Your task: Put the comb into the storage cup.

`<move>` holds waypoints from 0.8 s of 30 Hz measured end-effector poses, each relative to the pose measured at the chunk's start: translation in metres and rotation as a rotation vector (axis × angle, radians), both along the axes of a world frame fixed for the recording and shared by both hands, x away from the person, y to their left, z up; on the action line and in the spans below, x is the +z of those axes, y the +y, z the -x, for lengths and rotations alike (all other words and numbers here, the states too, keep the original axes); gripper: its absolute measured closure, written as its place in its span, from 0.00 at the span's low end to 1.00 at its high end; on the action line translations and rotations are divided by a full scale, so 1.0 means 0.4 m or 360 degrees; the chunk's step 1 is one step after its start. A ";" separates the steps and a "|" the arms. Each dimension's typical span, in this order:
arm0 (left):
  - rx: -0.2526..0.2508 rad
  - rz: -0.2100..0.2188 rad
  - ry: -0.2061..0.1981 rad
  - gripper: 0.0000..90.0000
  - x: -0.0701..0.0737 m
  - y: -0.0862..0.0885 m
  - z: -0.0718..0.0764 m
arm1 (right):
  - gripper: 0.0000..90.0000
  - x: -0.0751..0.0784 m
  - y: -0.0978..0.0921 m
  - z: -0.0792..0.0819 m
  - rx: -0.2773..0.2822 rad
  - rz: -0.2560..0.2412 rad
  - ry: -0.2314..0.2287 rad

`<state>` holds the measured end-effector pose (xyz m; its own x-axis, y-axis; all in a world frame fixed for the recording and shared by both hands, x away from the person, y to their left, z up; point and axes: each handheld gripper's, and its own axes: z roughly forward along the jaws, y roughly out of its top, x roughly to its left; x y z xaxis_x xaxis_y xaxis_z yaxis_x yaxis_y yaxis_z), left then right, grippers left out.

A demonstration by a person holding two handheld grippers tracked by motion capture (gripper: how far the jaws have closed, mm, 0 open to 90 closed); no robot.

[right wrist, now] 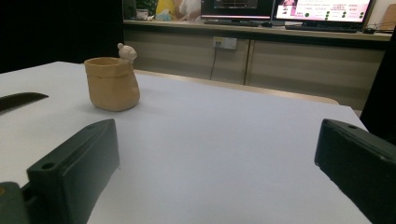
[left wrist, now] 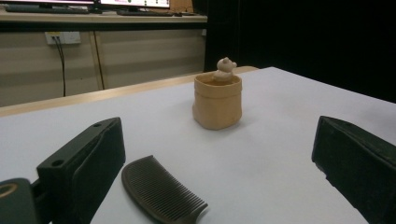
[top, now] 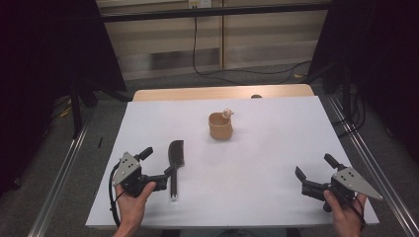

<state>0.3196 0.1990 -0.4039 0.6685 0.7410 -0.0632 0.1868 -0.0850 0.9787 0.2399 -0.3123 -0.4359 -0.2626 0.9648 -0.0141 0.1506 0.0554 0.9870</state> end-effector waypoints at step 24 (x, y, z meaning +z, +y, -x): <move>-0.0028 0.0037 -0.0066 0.04 -0.023 -0.049 -0.036 | 0.00 -0.001 0.002 0.001 0.0033 0.0015 -0.0005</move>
